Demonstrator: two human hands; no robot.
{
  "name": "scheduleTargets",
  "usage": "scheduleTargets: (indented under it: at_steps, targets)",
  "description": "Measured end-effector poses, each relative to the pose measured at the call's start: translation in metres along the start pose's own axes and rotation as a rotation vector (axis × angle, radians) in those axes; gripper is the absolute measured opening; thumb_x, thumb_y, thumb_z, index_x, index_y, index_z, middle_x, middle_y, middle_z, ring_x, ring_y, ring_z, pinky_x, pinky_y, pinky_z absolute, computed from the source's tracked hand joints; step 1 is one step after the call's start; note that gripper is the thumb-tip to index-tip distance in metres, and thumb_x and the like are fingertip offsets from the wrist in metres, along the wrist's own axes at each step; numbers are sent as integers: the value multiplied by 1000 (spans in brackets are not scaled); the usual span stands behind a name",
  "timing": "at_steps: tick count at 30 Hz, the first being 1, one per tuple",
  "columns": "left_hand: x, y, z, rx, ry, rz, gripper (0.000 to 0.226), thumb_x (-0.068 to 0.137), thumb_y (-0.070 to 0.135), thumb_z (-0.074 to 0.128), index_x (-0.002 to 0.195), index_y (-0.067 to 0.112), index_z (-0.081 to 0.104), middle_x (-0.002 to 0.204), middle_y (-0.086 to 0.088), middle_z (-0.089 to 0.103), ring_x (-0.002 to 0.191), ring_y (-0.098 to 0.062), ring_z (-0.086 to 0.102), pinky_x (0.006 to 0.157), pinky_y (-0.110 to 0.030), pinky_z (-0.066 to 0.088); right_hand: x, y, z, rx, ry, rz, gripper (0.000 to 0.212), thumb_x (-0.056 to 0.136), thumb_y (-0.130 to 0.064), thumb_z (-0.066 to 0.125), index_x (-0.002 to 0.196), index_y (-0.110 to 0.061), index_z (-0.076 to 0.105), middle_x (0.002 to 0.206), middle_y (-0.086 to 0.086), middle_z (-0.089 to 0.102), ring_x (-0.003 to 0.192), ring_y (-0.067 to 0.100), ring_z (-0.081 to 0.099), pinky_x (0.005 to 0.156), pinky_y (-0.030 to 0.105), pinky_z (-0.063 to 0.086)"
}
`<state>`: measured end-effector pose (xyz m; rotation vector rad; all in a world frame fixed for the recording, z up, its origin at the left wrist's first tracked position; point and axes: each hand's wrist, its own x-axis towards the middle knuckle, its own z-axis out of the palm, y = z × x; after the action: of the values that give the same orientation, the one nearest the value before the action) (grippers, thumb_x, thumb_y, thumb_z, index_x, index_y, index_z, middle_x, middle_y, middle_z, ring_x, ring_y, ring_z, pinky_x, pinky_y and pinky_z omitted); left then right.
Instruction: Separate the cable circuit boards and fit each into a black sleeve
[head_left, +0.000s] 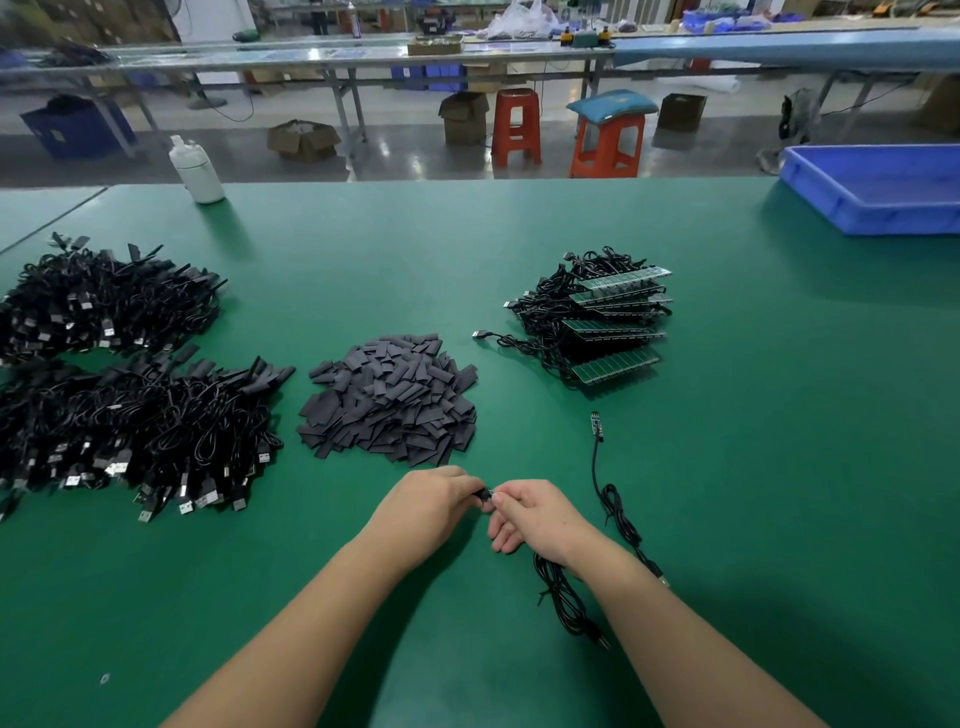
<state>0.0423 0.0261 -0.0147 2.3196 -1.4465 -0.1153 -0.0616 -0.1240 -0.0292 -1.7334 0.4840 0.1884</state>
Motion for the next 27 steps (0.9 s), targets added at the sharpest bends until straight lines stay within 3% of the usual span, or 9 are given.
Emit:
scheduleTargets:
  at_steps: [10,17,27]
  targets:
    - [-8,0,5,-70,122,3,19,95,20,62,110,14,73,102,0,73,86,-22,68,79,-32,54,0,-4,0,-89,4,11,27,102,-19,41,86,-15,62,67,1,66,59,15,66,60,25,55]
    - [-3,-5,-1,-155,73,-41,16,91,21,67,106,17,74,98,3,72,88,-14,65,82,-26,50,-4,-7,-2,-103,-33,8,27,103,-17,40,84,-13,58,69,2,64,58,14,63,59,23,54]
    - [-1,-4,1,-50,13,27,20,95,27,61,110,20,72,97,2,69,89,-19,64,81,-31,51,-3,-6,-3,-87,-55,5,24,102,-15,42,84,-11,59,68,1,63,57,13,63,58,21,53]
